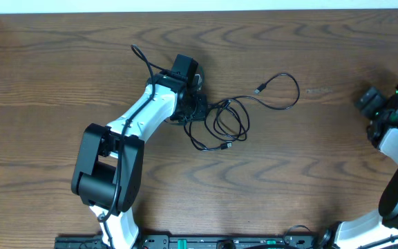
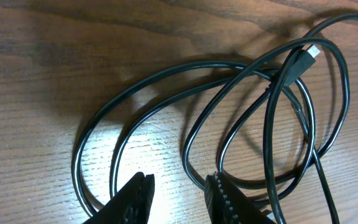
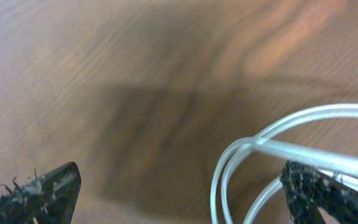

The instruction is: Untangle cables

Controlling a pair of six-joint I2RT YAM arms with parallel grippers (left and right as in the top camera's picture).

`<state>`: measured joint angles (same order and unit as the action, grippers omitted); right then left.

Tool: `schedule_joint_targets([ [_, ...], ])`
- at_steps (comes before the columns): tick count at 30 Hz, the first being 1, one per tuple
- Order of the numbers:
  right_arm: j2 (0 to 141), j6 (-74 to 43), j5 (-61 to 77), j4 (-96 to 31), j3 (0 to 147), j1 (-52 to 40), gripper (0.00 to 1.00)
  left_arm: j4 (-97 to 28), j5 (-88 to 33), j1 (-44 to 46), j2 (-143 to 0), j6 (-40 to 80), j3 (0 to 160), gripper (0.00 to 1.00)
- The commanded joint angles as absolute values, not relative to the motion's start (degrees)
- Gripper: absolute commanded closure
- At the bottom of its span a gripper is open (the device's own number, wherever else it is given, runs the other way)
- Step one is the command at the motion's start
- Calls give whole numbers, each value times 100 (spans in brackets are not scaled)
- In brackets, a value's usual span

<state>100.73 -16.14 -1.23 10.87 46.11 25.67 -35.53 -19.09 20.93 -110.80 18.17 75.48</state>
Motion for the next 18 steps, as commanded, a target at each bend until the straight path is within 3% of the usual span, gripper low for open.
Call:
schedule_joint_targets([
  [1, 9633, -1756, -1, 517, 4945, 2585, 1, -3548, -1833, 2080, -11166, 1809, 7522, 67],
  [11, 8871, -1883, -16, -1433, 5690, 2585, 1, -3553, -1833, 2080, -11166, 1809, 7522, 67],
  [18, 8969, -2110, -902, -2683, 5642, 2738, 1, -3570, -1833, 2080, -11166, 1809, 7522, 67],
])
